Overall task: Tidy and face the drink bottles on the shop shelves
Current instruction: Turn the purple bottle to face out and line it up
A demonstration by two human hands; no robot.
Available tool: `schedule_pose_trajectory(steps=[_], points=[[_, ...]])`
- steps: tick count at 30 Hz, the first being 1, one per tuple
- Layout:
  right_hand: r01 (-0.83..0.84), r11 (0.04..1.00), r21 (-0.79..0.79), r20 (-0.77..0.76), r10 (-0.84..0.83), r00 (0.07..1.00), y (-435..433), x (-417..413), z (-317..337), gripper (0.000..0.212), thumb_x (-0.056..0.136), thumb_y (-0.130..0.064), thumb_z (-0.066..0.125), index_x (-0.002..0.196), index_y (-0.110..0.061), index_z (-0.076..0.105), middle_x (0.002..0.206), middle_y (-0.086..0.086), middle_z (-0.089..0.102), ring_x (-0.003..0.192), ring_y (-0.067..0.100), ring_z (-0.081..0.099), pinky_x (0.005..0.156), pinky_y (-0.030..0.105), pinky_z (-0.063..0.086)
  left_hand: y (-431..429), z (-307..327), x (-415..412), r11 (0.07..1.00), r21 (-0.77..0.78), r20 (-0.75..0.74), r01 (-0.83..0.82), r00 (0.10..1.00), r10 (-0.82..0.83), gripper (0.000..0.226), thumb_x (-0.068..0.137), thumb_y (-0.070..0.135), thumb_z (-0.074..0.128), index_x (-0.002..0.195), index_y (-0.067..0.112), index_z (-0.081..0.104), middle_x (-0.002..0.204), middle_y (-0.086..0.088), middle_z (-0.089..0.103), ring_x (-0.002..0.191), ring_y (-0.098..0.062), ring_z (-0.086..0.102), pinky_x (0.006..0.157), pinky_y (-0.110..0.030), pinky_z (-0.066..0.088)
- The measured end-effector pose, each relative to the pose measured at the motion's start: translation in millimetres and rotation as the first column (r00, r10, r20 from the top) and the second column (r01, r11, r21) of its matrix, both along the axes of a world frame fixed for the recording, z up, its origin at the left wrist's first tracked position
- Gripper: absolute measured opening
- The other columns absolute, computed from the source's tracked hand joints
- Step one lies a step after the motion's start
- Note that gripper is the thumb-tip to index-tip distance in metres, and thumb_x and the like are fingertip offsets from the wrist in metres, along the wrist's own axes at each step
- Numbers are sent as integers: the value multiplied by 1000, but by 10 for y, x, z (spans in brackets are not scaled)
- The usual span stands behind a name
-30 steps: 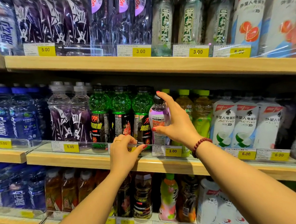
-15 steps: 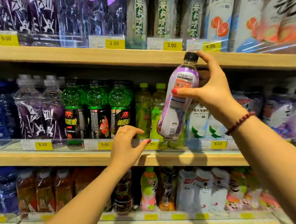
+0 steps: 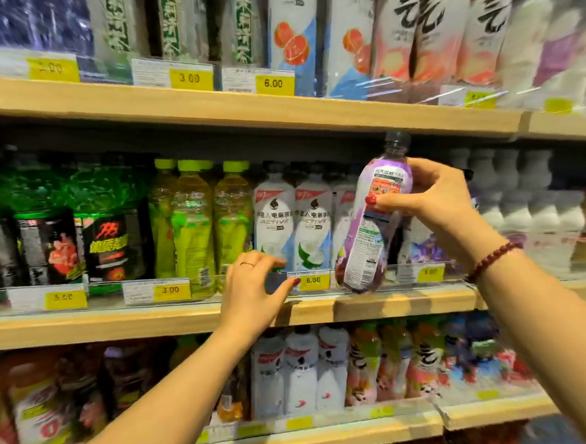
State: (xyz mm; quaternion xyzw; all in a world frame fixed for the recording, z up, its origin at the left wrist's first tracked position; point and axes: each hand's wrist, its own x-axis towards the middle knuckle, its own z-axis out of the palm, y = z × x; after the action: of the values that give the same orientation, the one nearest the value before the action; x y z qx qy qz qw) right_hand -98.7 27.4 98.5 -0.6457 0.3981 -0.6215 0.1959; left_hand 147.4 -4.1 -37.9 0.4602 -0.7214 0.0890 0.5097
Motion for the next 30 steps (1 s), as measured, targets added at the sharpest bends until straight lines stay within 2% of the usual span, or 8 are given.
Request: schedule_pose_trajectory(steps=[3, 7, 10, 13, 19, 24, 28, 30], points=[[32, 999, -17, -12, -32, 999, -68, -293, -5, 52, 53, 1, 86, 100, -14, 67, 88, 0, 71, 68, 1, 68, 58, 15, 52, -82, -59, -248, 997, 33, -12, -67, 998, 68, 28, 73, 34, 80, 90, 14, 70, 90, -5, 67, 94, -30, 57, 79, -41, 44], [80, 995, -52, -46, -82, 996, -166, -534, -20, 58, 54, -1, 87, 108, -9, 66, 95, 6, 72, 80, 11, 70, 69, 24, 57, -149, -142, -391, 977, 25, -89, -212, 973, 213, 21, 73, 32, 80, 85, 17, 71, 88, -2, 67, 96, -30, 54, 78, -36, 32], [126, 987, -96, -91, -135, 987, -257, -622, -9, 61, 55, -8, 89, 111, -11, 65, 99, 4, 72, 87, 11, 69, 75, 26, 58, -157, -148, -415, 973, 31, -113, -228, 967, 230, 17, 72, 28, 80, 81, 18, 70, 83, 0, 65, 93, -29, 53, 78, -39, 36], [169, 978, -121, -136, -185, 973, -371, -664, -9, 65, 54, -13, 91, 113, -13, 64, 102, 3, 71, 93, 15, 68, 84, 37, 57, -142, -111, -410, 975, 44, -103, -216, 970, 219, 16, 73, 29, 80, 79, 18, 69, 77, 6, 56, 90, -27, 52, 77, -41, 39], [259, 950, -173, -159, -287, 945, -604, -686, -124, 60, 56, -27, 89, 108, -26, 59, 103, -5, 68, 94, 13, 66, 85, 43, 56, -132, -90, -422, 972, 53, -99, -231, 967, 235, 16, 75, 31, 78, 79, 19, 69, 79, 6, 56, 90, -25, 50, 77, -39, 38], [296, 943, -153, -276, -328, 904, -760, -613, -157, 92, 58, -33, 89, 137, -10, 45, 130, 8, 58, 116, 22, 57, 98, 43, 49, -141, -91, -422, 971, 43, -107, -235, 965, 238, 18, 74, 35, 78, 79, 22, 67, 78, 9, 53, 87, -18, 45, 72, -33, 32], [254, 961, -106, -356, -275, 893, -809, -567, -209, 82, 57, -32, 89, 127, -8, 54, 116, 8, 65, 104, 21, 64, 87, 36, 55, -139, -89, -422, 972, 35, -118, -231, 965, 234, 18, 73, 36, 77, 78, 23, 66, 76, 10, 53, 85, -15, 43, 71, -31, 28], [250, 966, -63, -418, -253, 872, -837, -552, -231, 83, 59, -34, 88, 128, -4, 53, 121, 12, 64, 108, 25, 62, 90, 41, 54, -141, -93, -420, 972, 34, -117, -233, 965, 235, 18, 74, 36, 77, 78, 23, 67, 76, 9, 54, 86, -16, 43, 71, -31, 29]])
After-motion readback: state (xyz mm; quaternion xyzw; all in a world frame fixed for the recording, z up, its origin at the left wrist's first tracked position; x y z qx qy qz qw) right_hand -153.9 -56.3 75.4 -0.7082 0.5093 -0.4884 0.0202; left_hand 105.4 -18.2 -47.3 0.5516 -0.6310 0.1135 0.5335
